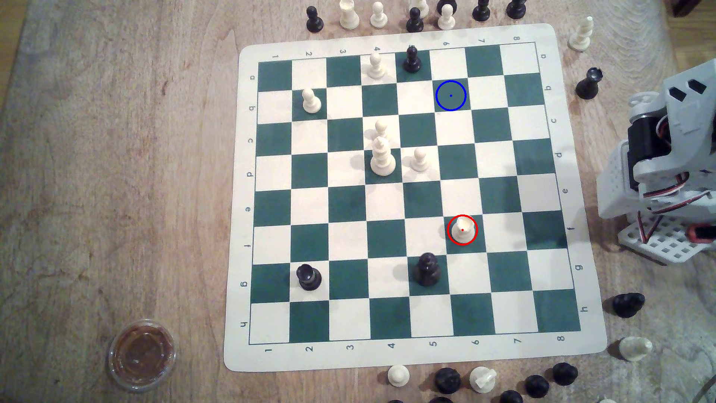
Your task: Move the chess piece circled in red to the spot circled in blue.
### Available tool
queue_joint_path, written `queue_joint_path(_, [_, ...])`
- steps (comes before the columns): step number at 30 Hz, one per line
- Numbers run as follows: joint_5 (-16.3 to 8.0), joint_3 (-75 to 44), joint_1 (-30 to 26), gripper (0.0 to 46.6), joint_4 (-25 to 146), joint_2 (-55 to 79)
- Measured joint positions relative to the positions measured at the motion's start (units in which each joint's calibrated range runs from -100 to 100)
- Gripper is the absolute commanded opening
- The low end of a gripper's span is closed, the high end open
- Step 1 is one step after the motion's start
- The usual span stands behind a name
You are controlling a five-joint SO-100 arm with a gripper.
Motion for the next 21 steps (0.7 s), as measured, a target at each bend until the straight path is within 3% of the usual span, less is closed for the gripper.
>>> queue_joint_path(12, [0.0,-0.18,0.81,0.2,13.55,0.08])
queue_joint_path(21, [0.0,-13.56,3.1,0.2,66.29,0.25])
